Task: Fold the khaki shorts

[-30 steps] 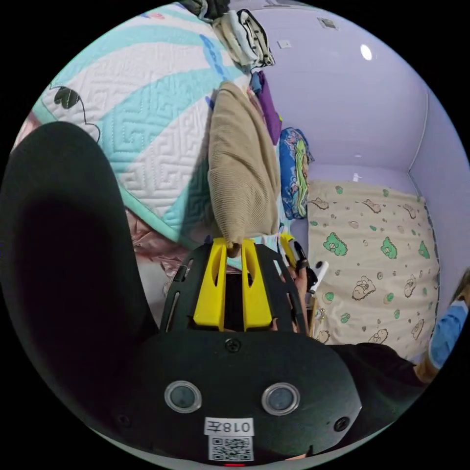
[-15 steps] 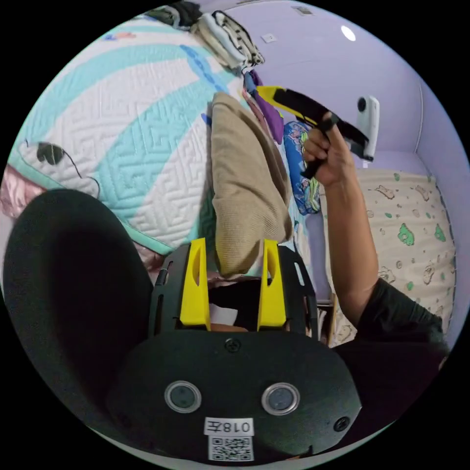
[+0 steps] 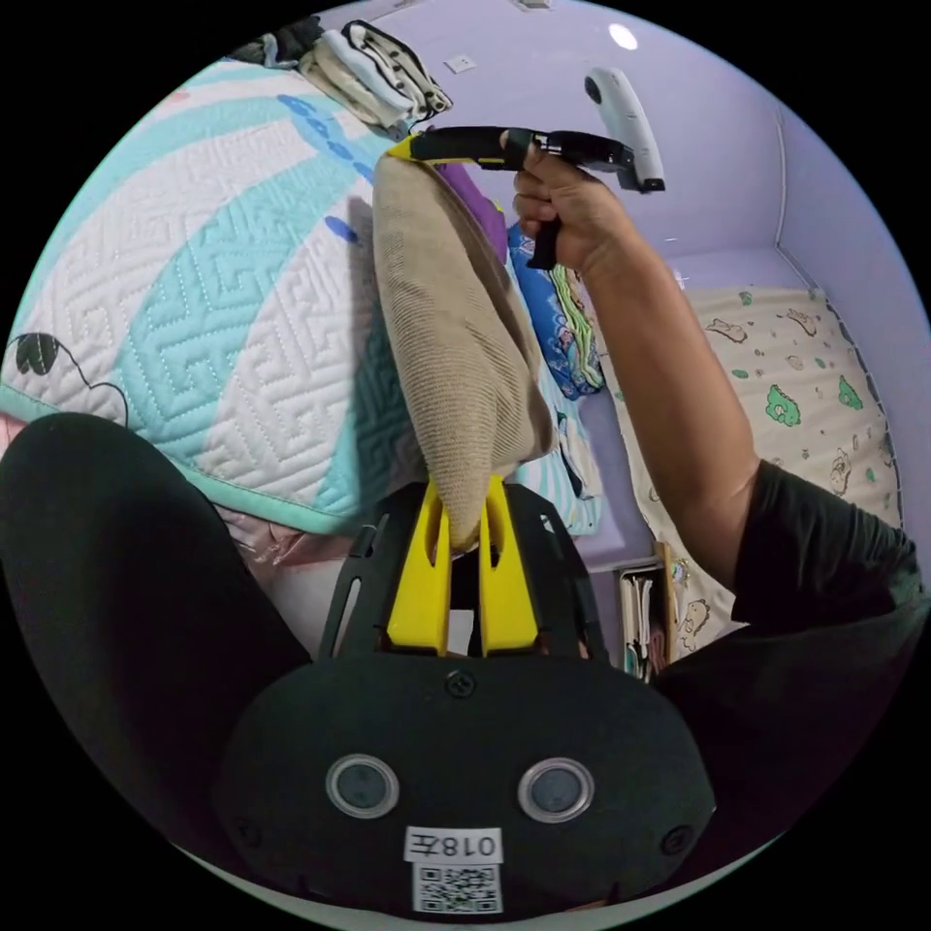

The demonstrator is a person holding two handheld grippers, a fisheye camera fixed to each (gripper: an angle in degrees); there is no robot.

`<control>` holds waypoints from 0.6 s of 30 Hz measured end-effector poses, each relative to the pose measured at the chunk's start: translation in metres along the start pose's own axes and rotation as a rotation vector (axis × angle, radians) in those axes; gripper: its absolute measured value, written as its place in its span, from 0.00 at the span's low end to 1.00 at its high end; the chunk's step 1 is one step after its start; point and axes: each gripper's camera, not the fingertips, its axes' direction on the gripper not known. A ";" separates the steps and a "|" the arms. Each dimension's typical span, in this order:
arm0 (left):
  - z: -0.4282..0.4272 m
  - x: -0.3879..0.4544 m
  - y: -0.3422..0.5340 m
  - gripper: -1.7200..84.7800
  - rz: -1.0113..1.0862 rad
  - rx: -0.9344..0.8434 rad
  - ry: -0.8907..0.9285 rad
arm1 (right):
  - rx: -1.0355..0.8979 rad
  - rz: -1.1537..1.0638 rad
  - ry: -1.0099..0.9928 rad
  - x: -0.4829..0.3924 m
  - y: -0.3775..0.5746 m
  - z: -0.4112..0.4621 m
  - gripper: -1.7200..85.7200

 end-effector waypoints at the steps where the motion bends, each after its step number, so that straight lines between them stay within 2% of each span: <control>1: -0.002 0.001 0.002 0.07 0.011 0.011 -0.010 | 0.017 0.040 -0.028 0.009 0.001 -0.002 0.02; 5: -0.003 -0.002 0.004 0.06 0.008 0.013 -0.026 | 0.136 0.323 -0.281 0.072 0.015 0.012 0.02; 6: -0.001 -0.002 0.004 0.06 0.008 -0.007 -0.024 | 0.177 0.385 -0.260 0.085 0.020 0.015 0.02; 8: -0.001 -0.004 0.006 0.07 -0.011 -0.011 -0.032 | 0.145 0.388 -0.338 0.097 0.021 0.021 0.02; 11: -0.005 -0.009 0.004 0.07 -0.035 -0.018 -0.013 | 0.315 0.387 -0.369 0.110 0.047 -0.025 0.03; 15: -0.005 -0.011 0.002 0.07 -0.026 -0.023 -0.022 | 0.503 0.337 -0.620 0.124 0.133 -0.094 0.05; 18: -0.007 -0.014 0.000 0.07 -0.037 -0.022 -0.011 | 0.357 0.312 -0.725 0.121 0.194 -0.090 0.07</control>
